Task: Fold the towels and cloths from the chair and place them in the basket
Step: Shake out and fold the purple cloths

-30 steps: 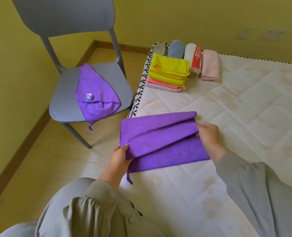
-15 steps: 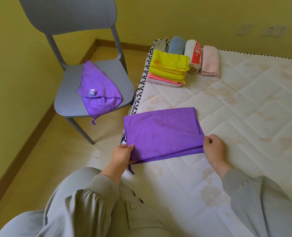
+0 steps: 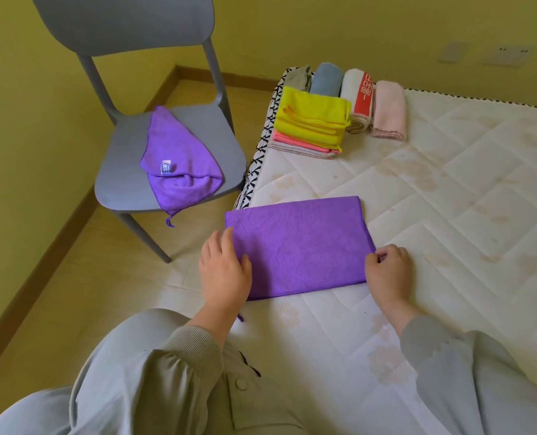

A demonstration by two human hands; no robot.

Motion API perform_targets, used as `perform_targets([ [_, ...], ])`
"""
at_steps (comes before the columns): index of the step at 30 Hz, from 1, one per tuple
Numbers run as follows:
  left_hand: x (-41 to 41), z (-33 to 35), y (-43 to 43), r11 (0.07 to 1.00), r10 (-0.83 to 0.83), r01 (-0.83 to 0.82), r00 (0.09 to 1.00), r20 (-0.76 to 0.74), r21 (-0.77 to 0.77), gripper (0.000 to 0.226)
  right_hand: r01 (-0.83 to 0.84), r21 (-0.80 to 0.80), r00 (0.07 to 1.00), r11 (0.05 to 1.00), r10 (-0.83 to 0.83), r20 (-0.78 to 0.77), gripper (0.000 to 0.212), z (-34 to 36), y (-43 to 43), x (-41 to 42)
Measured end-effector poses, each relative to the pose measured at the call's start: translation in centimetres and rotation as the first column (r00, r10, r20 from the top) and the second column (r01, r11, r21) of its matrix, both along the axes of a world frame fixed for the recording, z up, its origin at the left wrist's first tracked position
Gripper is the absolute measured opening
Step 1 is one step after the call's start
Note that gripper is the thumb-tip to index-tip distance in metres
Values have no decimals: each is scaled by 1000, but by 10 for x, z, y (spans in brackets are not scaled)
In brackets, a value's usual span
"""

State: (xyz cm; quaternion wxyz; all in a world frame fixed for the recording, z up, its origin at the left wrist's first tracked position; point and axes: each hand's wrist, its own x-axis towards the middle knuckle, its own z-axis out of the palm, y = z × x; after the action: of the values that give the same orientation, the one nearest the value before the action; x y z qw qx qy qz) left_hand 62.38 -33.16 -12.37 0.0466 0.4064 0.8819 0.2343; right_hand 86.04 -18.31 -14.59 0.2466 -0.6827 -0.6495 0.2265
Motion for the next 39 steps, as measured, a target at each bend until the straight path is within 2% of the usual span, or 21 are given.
perform_targets([
  [2,1,-9,6,995,-97,95,993,-74,-30,57,34,-49,998,998,-32,47,16,4,9,-11],
  [5,9,-12,16,964,-227,220,973,-34,-152,55,21,-158,986,987,6,165,33,11,33,-31],
  [9,13,-12,35,884,-350,330,937,-2,-331,63,-7,-295,908,956,130,398,52,26,75,-55],
  [11,11,-11,44,845,-388,356,922,1,-399,75,-21,-330,905,944,158,395,53,30,93,-65],
  [13,7,-14,53,825,-390,350,921,1,-444,69,-54,-330,914,942,180,365,47,31,108,-73],
  [17,-2,-16,63,817,-400,358,916,3,-453,61,-112,-264,927,958,197,321,36,23,123,-79],
  [21,-8,-19,72,811,-440,379,897,-37,-446,79,-165,-231,946,959,219,237,33,15,135,-74],
  [23,-10,-20,75,811,-454,392,890,-44,-434,80,-186,-222,955,957,229,189,37,14,139,-73],
  [25,-11,-21,77,818,-456,397,888,-50,-417,79,-162,-188,957,969,200,210,33,15,137,-75],
  [27,-10,-25,78,824,-462,403,885,-59,-399,77,-73,-39,944,997,82,321,26,19,125,-83],
  [28,-11,-27,78,825,-463,404,884,-64,-395,75,-75,62,936,995,48,349,25,22,116,-91],
  [29,-11,-29,78,831,-461,401,885,-73,-386,74,-142,149,932,979,82,353,26,23,105,-100],
  [30,-11,-31,78,839,-455,396,887,-82,-372,71,-269,202,914,942,184,362,29,23,90,-109],
  [32,-11,-34,77,858,-441,386,892,-99,-338,66,-558,193,776,807,426,464,35,12,58,-126],
  [34,-12,-38,76,866,-443,389,889,-119,-315,62,-692,25,611,722,567,553,46,-3,31,-129],
  [36,-14,-41,76,866,-447,394,886,-123,-309,61,-690,-127,529,712,616,583,60,-12,25,-116],
  [39,-13,-41,74,874,-415,365,904,-105,-320,63,-580,-168,575,797,546,609,67,-15,45,-84],
])
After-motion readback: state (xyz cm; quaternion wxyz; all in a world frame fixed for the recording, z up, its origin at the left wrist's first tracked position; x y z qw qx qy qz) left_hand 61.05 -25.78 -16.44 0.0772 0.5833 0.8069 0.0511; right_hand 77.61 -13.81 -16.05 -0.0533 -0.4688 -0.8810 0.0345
